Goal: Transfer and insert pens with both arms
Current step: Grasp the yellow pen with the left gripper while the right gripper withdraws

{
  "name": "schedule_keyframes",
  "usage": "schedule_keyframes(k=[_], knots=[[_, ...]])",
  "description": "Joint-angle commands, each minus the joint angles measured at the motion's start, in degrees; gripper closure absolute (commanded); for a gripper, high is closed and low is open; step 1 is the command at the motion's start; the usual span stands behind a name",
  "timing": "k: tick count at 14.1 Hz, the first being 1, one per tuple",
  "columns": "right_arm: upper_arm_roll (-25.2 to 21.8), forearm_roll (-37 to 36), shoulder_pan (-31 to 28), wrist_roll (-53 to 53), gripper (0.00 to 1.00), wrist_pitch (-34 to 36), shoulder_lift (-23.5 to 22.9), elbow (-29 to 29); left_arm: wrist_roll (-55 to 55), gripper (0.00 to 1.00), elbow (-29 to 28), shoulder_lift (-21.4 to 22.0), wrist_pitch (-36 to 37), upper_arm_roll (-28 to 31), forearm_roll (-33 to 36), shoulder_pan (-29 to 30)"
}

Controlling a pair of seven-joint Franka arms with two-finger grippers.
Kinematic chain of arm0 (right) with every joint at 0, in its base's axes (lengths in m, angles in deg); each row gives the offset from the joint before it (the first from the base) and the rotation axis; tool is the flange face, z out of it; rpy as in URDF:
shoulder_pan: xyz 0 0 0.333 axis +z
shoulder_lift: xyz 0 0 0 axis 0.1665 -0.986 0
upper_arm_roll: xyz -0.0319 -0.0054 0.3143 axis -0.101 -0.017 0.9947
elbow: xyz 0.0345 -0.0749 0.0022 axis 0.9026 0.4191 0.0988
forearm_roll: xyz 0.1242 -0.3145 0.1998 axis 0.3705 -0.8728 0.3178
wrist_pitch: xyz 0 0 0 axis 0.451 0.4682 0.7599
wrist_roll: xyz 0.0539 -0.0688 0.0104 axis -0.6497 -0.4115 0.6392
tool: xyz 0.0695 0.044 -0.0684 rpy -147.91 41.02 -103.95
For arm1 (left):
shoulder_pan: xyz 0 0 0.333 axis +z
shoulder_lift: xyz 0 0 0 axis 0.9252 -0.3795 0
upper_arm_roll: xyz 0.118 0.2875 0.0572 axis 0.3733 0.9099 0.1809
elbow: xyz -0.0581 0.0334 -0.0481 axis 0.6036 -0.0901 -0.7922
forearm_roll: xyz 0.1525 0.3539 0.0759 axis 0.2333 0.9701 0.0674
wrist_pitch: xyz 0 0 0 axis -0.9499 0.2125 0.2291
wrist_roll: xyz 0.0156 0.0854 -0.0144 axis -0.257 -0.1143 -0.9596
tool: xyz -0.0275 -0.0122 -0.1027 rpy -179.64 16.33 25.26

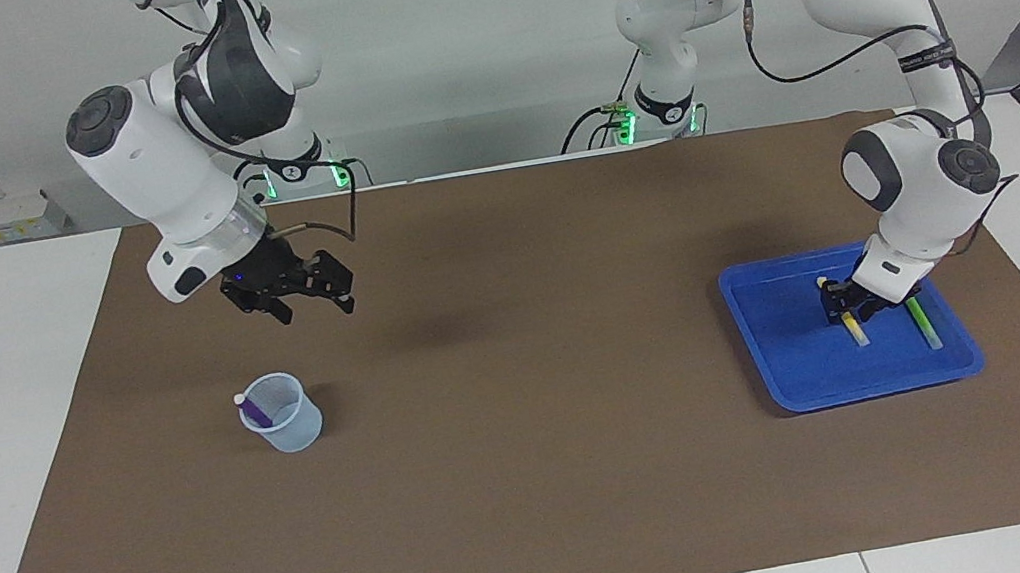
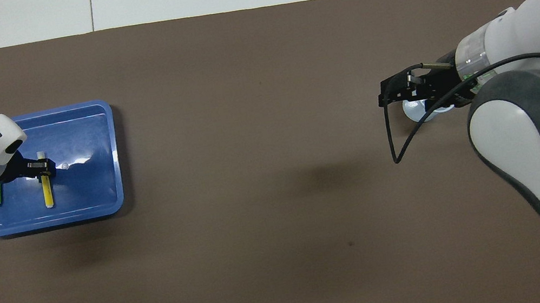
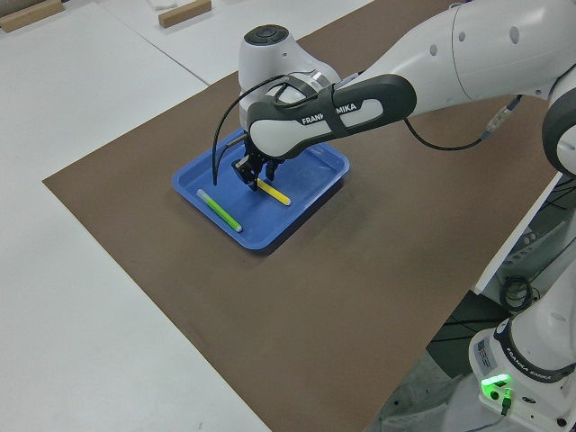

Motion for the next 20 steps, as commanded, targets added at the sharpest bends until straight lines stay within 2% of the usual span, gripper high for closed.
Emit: schedule_keyframes(k=[1,3,5,7,10,12,14,17,20], knots=[[0.4,2.9,2.7,-6.2,0.00,-2.5,0.3,0.2,1.2,0.57,-2.5,1.8,-1.3,-0.4,1.1,1.2],[0.5,3.4,5.5,-9.6,0.00,-5.0,0.1,0.1,1.1,0.64,-2.5,1.8,-1.3,-0.4,1.1,1.1],[0.5,4.0,6.3,-11.1,0.00,-6.0,0.1,0.2,0.9,0.84,-2.5,1.8,-1.1,-0.4,1.1,1.1],[0.5,4.1,6.4,-11.2,0.00,-6.0,0.1,0.2,0.4,1.00,-2.4,1.8,-0.8,-0.4,1.0,1.1],[0.5,4.0,6.4,-11.2,0.00,-5.7,0.1,0.4,0.1,1.00,-1.3,1.8,0.5,-0.4,0.3,1.2],[0.4,3.9,6.3,-11.1,0.00,-5.7,0.1,0.4,0.0,1.00,3.0,1.1,4.6,-0.4,0.2,0.8],[0.1,3.7,5.6,-10.6,0.00,-5.8,0.1,-0.1,-3.9,1.00,4.1,1.0,5.7,-0.5,-0.8,0.3],[-0.1,2.9,5.0,-11.0,0.00,-5.5,0.3,-0.4,-6.1,1.00,5.2,1.0,7.0,-0.4,-8.3,-0.5],[0.2,2.9,5.3,-11.5,0.00,-5.4,0.7,-0.2,-21.6,1.00,9.1,0.9,13.2,-0.6,-10.5,-3.2]])
